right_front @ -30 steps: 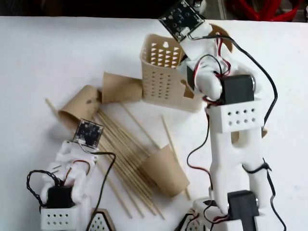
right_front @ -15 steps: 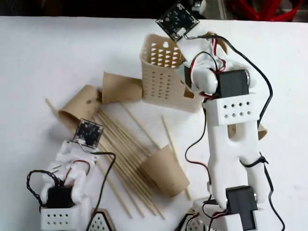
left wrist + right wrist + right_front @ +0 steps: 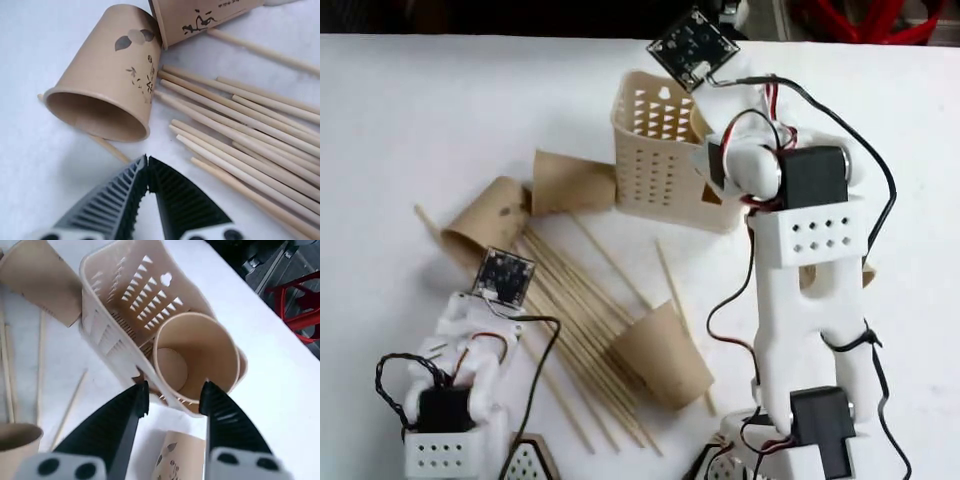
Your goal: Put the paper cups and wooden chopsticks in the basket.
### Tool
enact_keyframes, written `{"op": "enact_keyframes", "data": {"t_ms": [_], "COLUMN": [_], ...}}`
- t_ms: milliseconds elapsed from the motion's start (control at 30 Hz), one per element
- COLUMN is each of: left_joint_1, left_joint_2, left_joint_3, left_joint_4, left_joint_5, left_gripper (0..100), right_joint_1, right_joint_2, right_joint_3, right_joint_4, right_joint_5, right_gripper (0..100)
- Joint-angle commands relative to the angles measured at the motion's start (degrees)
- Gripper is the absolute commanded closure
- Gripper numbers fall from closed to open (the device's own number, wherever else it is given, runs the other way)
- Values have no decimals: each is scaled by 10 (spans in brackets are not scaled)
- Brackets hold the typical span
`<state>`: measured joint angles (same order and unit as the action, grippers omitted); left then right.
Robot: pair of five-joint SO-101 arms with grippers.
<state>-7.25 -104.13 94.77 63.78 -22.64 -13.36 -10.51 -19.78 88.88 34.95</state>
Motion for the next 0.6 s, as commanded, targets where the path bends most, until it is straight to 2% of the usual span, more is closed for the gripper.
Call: {"op": "enact_keyframes", "data": {"t_ms": [0, 233, 400, 567], "left_joint_1": [-4, -4, -5, -5], "left_joint_2": [-3, -3, -3, -3], "left_joint_3": [-6, -6, -5, -5], "left_joint_4": [-14, -14, -25, -25], "left_joint_5": [-6, -6, -6, -6], "left_gripper": [976, 976, 976, 976], "right_joint_1": [11, 71, 126, 159], "right_joint_2": [-21, -22, -47, -125], "right_joint_3": [-25, -25, -8, 85], "right_joint_4": [37, 93, 95, 95], "right_joint_5": [2, 1, -2, -2], "right_gripper": [829, 829, 829, 829]}}
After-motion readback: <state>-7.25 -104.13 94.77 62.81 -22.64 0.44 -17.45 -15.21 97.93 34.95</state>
